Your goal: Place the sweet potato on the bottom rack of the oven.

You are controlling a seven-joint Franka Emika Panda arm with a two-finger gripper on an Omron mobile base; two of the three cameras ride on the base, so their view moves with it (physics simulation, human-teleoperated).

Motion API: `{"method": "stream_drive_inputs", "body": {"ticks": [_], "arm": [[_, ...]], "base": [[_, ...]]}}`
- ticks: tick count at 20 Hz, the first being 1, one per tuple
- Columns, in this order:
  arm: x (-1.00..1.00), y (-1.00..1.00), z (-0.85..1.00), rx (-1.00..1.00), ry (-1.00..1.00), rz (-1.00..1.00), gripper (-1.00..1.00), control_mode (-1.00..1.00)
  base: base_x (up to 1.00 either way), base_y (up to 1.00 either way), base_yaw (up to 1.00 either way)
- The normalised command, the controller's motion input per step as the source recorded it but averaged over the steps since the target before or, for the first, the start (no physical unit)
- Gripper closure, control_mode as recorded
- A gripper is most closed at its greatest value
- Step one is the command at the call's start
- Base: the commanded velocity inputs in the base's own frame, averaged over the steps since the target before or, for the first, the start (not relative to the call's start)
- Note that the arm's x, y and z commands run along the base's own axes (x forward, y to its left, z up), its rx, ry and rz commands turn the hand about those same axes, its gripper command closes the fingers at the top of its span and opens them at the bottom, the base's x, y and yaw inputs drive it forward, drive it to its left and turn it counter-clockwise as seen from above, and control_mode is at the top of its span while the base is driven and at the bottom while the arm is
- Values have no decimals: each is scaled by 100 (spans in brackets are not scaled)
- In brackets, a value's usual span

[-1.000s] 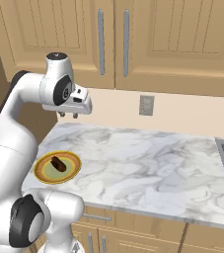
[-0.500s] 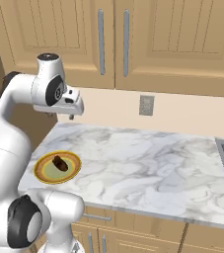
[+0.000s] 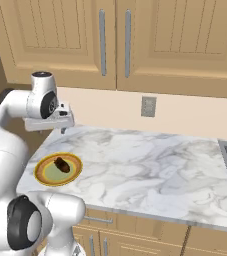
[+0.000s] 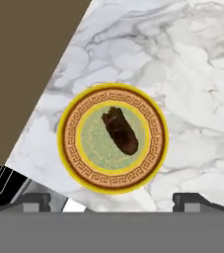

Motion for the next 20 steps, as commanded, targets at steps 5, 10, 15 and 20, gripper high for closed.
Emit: {"method": "stream_drive_inputs", "body": {"ticks": [5, 10, 15, 20], "arm": [[0, 12, -80, -25, 2, 34, -100, -100], [0, 3, -72, -26, 0, 24, -100, -100], [4, 0, -53, -6, 0, 17, -100, -100], [10, 0, -31, 2, 0, 10, -100, -100]], "base": [[0, 0, 0], [0, 0, 0], [0, 0, 0], [0, 0, 0]]}}
